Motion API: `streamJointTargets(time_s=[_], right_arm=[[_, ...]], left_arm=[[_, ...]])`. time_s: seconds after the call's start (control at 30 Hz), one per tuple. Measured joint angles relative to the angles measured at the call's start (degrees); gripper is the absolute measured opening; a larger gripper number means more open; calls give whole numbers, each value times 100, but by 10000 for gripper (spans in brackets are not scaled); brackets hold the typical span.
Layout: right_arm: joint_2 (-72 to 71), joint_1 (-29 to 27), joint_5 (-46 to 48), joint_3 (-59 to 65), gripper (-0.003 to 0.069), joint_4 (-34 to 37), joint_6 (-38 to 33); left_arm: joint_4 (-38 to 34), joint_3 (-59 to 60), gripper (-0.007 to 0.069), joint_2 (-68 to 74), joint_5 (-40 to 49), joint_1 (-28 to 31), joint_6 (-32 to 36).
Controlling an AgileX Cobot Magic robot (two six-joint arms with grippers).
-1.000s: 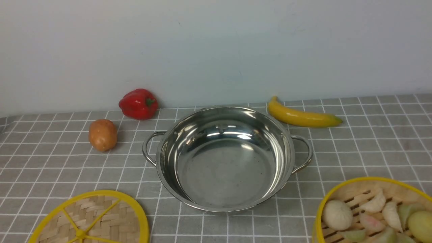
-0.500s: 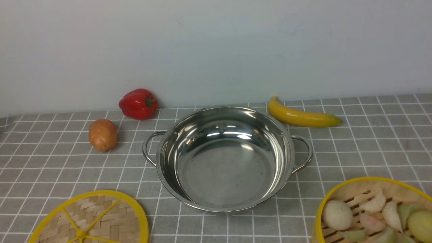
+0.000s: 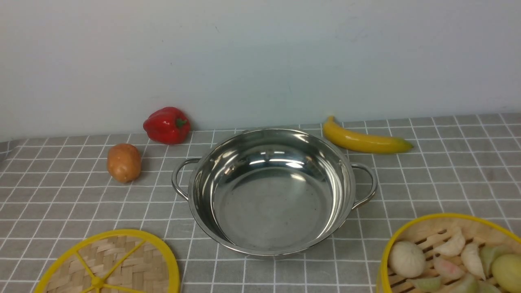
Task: Place the steamer in the pot on the grey tablecloth, and put the lid on the steamer.
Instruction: 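Reach for and grasp the rim of the bamboo steamer holding the buns with the right gripper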
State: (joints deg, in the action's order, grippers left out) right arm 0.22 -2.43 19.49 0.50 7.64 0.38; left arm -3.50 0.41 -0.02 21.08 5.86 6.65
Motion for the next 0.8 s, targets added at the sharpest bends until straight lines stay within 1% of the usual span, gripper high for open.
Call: streamJointTargets(time_s=[0.1, 0.17, 0.23, 0.33, 0.37, 0.4, 0.43, 0.5, 0.53, 0.57, 0.63, 0.73, 0.8], right_arm=[[0, 0, -373, -11, 242, 231, 145], [-4, 0, -358, -279, 242, 375, 145], [-11, 0, -224, -810, 242, 423, 106], [24, 0, 420, -1909, 242, 418, 80], [23, 0, 420, -1977, 242, 418, 80], [147, 0, 1025, -2524, 242, 418, 57], [234, 0, 1413, -2838, 242, 418, 47], [381, 0, 2073, -3360, 242, 476, 41], [393, 0, 2133, -3360, 242, 487, 41], [483, 0, 2465, -3661, 242, 615, 36], [513, 0, 2509, -3774, 242, 740, 49], [629, 0, 2537, -3864, 242, 1390, 168], [707, 0, 2810, -3887, 242, 1827, 87]], left_arm=[[0, 0, 243, 0, 0, 0, 0], [0, 0, 243, 0, 0, 0, 0], [0, 0, 243, 0, 0, 0, 0], [0, 0, 243, 0, 0, 0, 0], [0, 0, 243, 0, 0, 0, 0], [0, 0, 243, 0, 0, 0, 0], [0, 0, 243, 0, 0, 0, 0], [0, 0, 243, 0, 0, 0, 0], [0, 0, 243, 0, 0, 0, 0], [0, 0, 243, 0, 0, 0, 0], [0, 0, 243, 0, 0, 0, 0], [0, 0, 243, 0, 0, 0, 0], [0, 0, 243, 0, 0, 0, 0]])
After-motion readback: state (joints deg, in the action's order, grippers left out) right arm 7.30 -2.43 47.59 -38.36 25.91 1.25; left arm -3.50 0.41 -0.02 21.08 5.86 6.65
